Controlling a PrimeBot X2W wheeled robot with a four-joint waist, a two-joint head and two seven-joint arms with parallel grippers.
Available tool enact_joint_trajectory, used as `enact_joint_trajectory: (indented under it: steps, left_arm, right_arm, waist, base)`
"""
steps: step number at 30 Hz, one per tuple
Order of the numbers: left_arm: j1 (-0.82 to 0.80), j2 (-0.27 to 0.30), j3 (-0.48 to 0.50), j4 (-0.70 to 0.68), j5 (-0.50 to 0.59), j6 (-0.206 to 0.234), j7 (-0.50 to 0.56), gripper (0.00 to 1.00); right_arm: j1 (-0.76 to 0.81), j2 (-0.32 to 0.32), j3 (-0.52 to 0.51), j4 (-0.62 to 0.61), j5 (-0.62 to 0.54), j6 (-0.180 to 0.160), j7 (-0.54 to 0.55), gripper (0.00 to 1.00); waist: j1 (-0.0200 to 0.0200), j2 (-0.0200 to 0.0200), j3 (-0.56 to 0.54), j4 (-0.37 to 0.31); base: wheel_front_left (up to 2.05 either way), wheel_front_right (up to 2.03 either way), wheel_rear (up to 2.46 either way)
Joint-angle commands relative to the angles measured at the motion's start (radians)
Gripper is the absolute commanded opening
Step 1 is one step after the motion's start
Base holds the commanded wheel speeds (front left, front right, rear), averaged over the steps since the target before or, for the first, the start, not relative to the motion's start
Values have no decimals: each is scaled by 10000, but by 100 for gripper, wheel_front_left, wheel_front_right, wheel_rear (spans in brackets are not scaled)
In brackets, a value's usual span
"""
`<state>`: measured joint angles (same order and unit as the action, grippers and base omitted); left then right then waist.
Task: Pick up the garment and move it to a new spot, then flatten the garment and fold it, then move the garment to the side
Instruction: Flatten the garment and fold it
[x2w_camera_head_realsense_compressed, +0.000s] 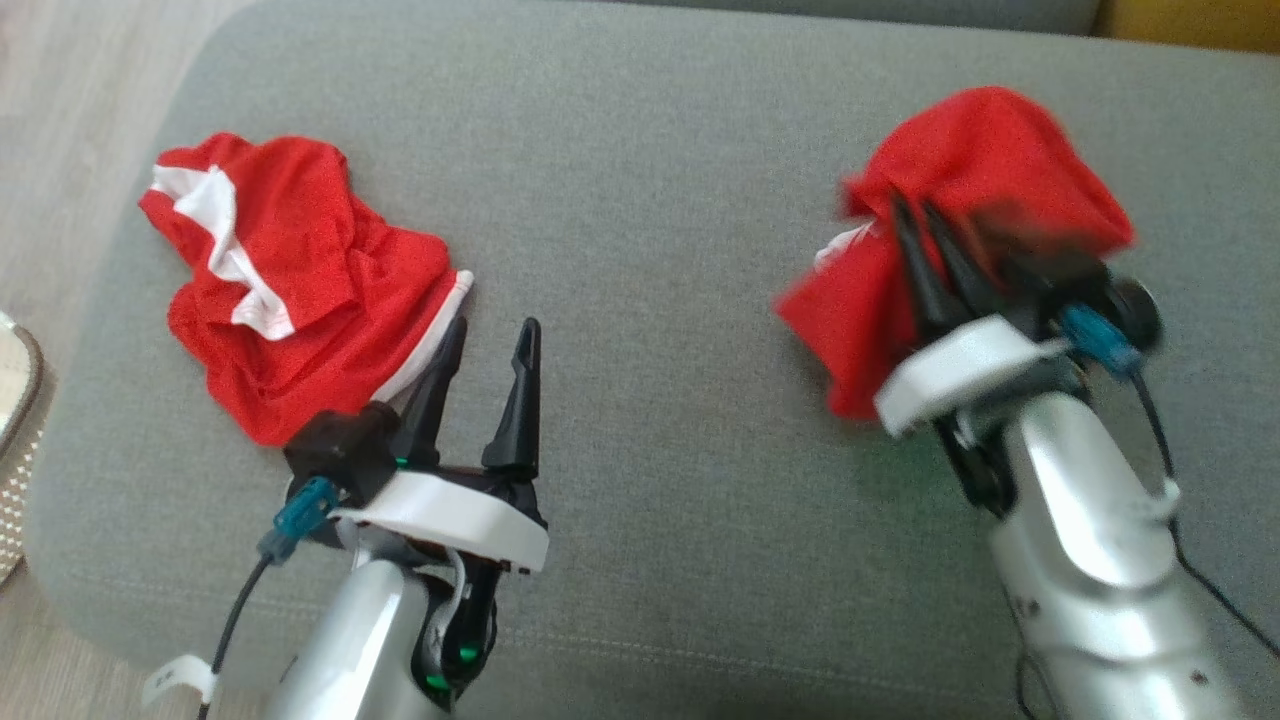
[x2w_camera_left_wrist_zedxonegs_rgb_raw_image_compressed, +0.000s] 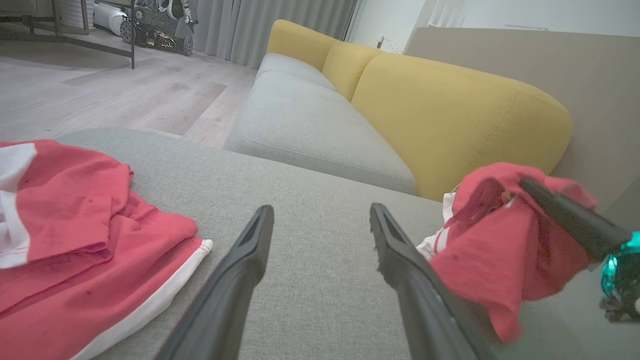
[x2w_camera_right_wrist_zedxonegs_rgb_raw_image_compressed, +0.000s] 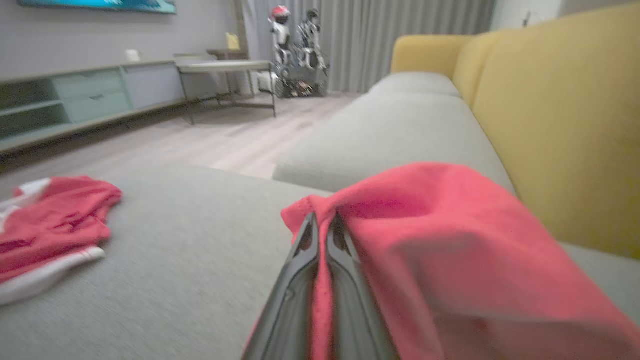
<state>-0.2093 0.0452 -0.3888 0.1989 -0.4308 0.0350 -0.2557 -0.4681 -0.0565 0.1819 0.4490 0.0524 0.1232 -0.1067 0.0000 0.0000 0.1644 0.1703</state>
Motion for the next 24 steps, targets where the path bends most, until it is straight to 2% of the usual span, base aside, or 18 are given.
enact_joint_trajectory:
  steps: [1, 6, 10, 16, 24]
  left_arm:
    - [-259, 51, 243, -258, -65, 36, -61, 100]
    - [-89, 51, 119, -203, -194, 67, -61, 100]
    - [88, 51, 129, -220, -256, 128, -61, 100]
    - [161, 51, 185, -372, -240, 179, -61, 100]
    - [-57, 51, 115, -431, -196, 162, -61, 100]
  right_arm:
    - [-621, 59, 445, -542, 168, 75, -57, 0]
    - [-1688, 60, 1502, -1518, 1820, 75, 318, 0]
    - [-2223, 61, 1091, -1828, 2714, 75, 921, 0]
    - [-2010, 8, -1113, -1600, 2841, 75, 1740, 0]
    - [-991, -1237, -4595, -352, 1517, 75, 1755, 0]
  waist:
    - [0, 0, -153, 36]
    - [0, 0, -593, 133]
    - [0, 0, -834, 130]
    - [0, 0, -656, -34]
    - [0, 0, -183, -292]
  base:
    - [0, 0, 0]
    - [0, 0, 0]
    - [0, 0, 0]
    - [0, 0, 0]
    - [0, 0, 0]
